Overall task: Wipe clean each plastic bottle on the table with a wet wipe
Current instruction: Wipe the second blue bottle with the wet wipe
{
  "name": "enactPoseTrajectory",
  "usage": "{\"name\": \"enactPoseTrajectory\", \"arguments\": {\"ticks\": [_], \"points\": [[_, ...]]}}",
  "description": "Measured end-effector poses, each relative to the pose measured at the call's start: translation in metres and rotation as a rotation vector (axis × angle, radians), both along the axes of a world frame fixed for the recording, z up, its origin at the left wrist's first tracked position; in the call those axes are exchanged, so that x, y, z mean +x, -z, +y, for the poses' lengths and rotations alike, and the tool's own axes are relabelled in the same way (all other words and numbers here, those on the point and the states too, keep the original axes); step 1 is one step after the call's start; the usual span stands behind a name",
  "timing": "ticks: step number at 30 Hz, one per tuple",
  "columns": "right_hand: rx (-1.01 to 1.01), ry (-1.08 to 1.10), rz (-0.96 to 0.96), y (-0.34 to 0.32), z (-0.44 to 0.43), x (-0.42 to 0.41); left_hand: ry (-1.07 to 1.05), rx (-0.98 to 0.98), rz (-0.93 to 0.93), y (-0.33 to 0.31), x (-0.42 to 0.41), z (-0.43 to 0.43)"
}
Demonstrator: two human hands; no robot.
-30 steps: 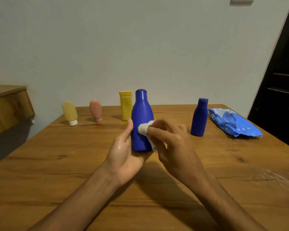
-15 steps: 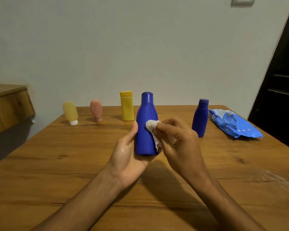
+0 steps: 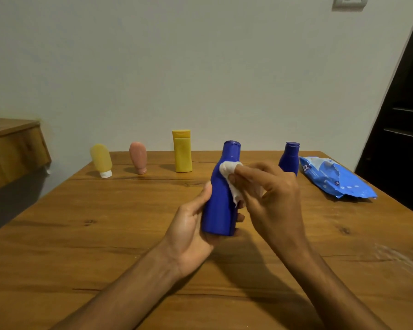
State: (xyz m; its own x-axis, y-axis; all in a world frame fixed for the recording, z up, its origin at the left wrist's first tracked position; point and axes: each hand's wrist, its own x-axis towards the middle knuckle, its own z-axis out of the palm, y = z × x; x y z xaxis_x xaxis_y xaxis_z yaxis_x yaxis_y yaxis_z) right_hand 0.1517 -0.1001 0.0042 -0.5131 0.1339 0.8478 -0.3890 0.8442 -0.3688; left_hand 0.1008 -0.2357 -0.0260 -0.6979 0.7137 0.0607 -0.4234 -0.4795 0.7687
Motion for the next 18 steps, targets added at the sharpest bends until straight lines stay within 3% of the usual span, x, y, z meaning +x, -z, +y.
{"name": "enactPoseTrajectory", "arguments": {"ticks": [6, 14, 18], "points": [[-0.037, -0.008, 0.046, -0.004, 0.001, 0.001, -0.010, -0.046, 0.012, -0.004, 0.004, 0.000], [0.207, -0.152, -0.327, -0.006, -0.022, 0.010, -0.100, 0.058, -0.140, -0.015, -0.012, -0.009], [0.296, -0.178, -0.393, -0.009, -0.020, 0.012, -0.140, 0.094, -0.172, -0.016, -0.014, -0.010]]}}
